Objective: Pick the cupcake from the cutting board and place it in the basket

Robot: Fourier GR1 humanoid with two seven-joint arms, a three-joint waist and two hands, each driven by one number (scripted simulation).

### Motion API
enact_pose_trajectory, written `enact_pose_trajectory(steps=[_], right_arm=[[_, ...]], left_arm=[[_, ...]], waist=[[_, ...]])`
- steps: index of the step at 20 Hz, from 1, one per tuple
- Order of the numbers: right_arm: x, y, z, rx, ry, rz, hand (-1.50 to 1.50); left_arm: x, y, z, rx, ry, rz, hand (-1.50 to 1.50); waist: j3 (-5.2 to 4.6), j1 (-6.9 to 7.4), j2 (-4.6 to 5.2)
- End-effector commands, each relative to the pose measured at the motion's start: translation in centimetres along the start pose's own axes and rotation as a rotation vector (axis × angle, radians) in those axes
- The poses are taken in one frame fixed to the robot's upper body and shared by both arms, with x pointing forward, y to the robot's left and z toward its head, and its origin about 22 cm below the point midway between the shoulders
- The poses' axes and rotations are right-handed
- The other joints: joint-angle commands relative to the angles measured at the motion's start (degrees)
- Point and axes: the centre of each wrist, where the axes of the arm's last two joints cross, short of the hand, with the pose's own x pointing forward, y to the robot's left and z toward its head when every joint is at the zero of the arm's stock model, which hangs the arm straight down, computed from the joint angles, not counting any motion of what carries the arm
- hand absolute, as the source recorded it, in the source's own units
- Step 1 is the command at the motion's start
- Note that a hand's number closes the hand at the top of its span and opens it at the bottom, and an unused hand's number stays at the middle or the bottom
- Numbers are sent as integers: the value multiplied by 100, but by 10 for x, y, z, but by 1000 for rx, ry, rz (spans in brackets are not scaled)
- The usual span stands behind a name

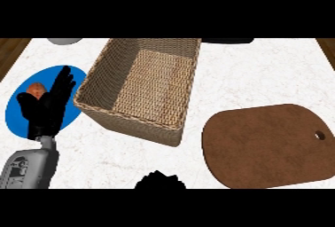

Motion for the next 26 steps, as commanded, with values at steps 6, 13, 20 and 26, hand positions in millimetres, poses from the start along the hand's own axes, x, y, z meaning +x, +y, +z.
enact_pose_trajectory(steps=[6,13,20,26], right_arm=[[39,-16,-50,-148,40,-73,150],[65,-35,-128,-209,108,61,150],[91,-34,-193,-248,242,163,150],[111,-42,-245,-264,326,210,150]], left_arm=[[-2,-8,1,-6,-3,10,0],[6,-10,-3,-29,-27,-8,0],[8,-18,-5,-71,-21,-12,0],[11,-15,-11,-54,-30,-5,0]], waist=[[-9,35,20],[-15,252,28],[-9,472,80],[1,367,112]])
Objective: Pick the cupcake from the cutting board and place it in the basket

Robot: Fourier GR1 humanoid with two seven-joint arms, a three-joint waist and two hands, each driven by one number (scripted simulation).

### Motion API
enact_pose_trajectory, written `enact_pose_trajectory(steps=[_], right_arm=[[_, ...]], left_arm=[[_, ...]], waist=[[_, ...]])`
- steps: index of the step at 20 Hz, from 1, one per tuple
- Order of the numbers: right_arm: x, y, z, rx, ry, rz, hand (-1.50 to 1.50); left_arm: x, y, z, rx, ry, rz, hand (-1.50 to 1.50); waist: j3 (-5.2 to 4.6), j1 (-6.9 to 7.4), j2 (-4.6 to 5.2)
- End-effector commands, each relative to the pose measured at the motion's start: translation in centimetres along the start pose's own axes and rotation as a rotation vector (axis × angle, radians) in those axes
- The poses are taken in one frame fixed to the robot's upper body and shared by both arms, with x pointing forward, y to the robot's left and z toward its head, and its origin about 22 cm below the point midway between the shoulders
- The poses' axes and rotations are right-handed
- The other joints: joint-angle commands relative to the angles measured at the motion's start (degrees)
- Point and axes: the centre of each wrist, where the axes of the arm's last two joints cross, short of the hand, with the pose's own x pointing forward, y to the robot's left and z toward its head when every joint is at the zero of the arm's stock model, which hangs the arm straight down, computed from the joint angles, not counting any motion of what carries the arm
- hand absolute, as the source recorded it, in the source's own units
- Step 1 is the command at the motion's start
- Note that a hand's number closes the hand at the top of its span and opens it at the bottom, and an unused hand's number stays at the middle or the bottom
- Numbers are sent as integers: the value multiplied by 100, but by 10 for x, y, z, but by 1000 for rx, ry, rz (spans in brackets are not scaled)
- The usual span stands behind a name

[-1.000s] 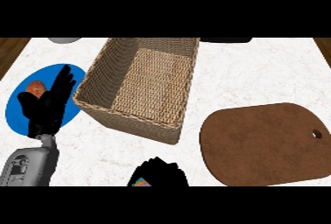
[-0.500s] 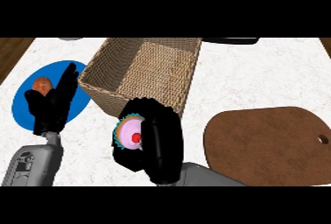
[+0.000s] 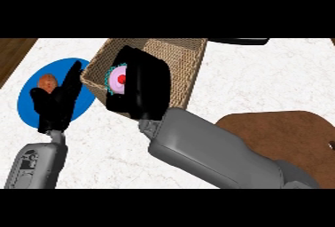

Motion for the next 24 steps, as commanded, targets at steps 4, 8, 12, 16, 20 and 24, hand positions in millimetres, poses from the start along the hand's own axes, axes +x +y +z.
enact_pose_trajectory(steps=[4,8,12,16,20,24], right_arm=[[23,7,-35,-3,159,-11,150],[6,17,-36,9,184,-87,150],[18,12,-52,24,170,-106,150],[12,33,-52,-16,-207,555,150],[22,27,-67,-44,-240,658,150],[24,26,-72,-64,-251,667,150]], left_arm=[[15,-2,-6,3,-3,10,0],[-4,3,-1,12,-14,2,0],[2,6,1,36,1,5,0],[8,6,-4,41,9,1,0],[-10,4,2,37,14,7,0],[-4,8,0,35,-2,3,0]], waist=[[14,-35,11],[13,-50,35],[18,-126,16],[5,-279,-36],[8,-257,11],[8,-163,32]])
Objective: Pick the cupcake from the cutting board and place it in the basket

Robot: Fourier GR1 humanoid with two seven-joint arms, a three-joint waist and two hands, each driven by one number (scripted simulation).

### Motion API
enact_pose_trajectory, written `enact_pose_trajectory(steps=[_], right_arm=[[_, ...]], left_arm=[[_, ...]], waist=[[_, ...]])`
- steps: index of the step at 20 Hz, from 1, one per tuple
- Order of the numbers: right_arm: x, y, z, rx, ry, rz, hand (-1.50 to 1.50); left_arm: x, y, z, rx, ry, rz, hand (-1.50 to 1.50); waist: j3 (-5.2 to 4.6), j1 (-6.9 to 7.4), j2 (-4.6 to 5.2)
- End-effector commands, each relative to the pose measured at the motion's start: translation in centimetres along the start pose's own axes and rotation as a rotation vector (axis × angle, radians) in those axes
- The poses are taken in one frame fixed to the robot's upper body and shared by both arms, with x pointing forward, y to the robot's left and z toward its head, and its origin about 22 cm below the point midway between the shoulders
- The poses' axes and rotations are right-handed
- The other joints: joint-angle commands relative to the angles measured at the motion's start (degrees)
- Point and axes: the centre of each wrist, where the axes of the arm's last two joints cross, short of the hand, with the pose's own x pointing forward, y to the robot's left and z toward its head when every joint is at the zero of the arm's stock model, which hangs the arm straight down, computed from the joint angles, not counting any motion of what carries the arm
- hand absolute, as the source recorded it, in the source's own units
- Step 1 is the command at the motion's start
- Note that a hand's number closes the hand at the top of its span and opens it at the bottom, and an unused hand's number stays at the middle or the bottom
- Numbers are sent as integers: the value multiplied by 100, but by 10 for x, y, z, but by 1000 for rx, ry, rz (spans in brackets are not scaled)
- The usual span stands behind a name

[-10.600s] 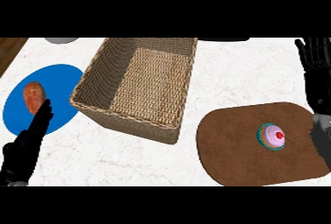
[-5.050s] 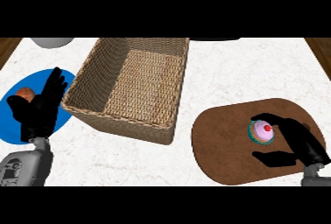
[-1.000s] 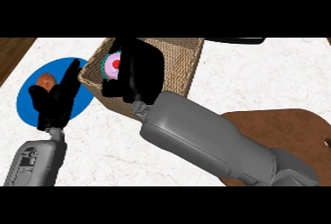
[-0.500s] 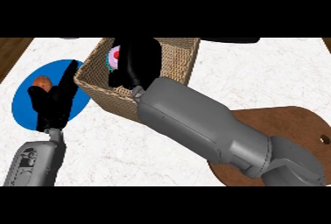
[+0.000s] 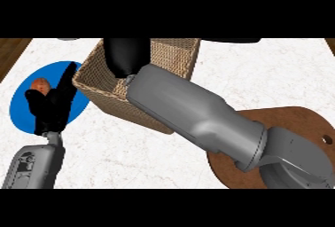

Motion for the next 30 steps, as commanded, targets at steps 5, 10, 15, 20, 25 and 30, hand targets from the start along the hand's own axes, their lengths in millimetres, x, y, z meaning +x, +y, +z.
enact_pose_trajectory(steps=[5,10,15,20,25,30], right_arm=[[0,-5,-11,38,17,79,150],[-13,1,-20,199,93,157,150],[-36,23,-18,292,94,152,150],[-19,9,-16,264,79,150,150],[-37,28,-13,252,89,169,150],[-40,37,-6,284,105,232,150]], left_arm=[[-2,13,5,8,-5,-3,0],[12,-5,-3,-17,-8,1,0],[4,-2,1,3,-9,2,0],[12,7,-4,8,-7,-22,0],[2,-2,-9,-4,2,11,0],[9,9,-9,-1,-18,11,0]], waist=[[5,-7,-5],[-2,132,51],[4,52,52],[8,-7,9],[4,34,53],[3,101,45]])
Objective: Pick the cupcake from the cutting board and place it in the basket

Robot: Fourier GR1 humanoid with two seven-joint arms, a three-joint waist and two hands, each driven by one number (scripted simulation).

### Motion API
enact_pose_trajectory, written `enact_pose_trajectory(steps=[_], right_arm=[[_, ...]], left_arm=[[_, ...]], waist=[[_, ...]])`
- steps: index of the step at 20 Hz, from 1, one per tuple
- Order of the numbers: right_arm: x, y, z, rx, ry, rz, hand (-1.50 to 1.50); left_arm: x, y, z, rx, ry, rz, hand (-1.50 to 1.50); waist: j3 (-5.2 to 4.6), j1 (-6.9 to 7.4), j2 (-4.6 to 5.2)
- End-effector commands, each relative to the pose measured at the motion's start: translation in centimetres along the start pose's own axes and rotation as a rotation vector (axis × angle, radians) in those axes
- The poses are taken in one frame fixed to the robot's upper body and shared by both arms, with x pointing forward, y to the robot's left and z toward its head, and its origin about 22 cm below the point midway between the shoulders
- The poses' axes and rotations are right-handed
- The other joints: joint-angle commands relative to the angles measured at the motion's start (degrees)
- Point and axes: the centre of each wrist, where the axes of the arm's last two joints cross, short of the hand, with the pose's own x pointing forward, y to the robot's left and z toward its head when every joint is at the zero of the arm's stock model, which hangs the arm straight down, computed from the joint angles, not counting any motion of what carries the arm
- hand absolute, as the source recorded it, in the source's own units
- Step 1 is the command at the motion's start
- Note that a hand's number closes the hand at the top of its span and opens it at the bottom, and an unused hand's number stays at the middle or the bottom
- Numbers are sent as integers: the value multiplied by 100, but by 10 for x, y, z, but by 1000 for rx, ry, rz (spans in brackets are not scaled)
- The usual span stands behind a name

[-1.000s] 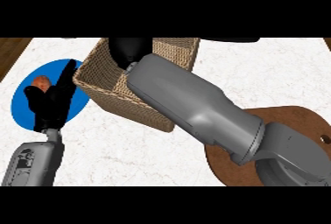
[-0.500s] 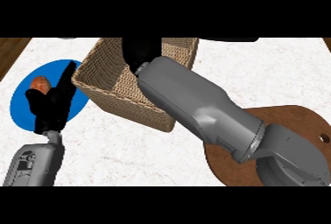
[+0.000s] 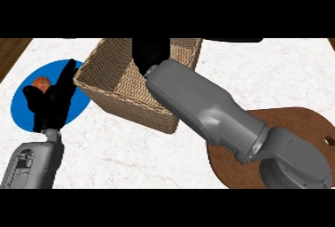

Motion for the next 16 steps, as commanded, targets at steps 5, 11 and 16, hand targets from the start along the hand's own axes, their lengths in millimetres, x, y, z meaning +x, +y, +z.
enact_pose_trajectory(steps=[5,11,16], right_arm=[[-11,13,-4,42,-3,40,150],[-18,24,-3,115,17,52,150],[-24,31,-5,137,32,42,150]], left_arm=[[-11,-2,1,1,0,-6,0],[-5,7,6,5,4,-10,0],[-6,-1,8,-4,0,-2,0]], waist=[[1,-11,15],[5,9,-4],[5,27,2]])
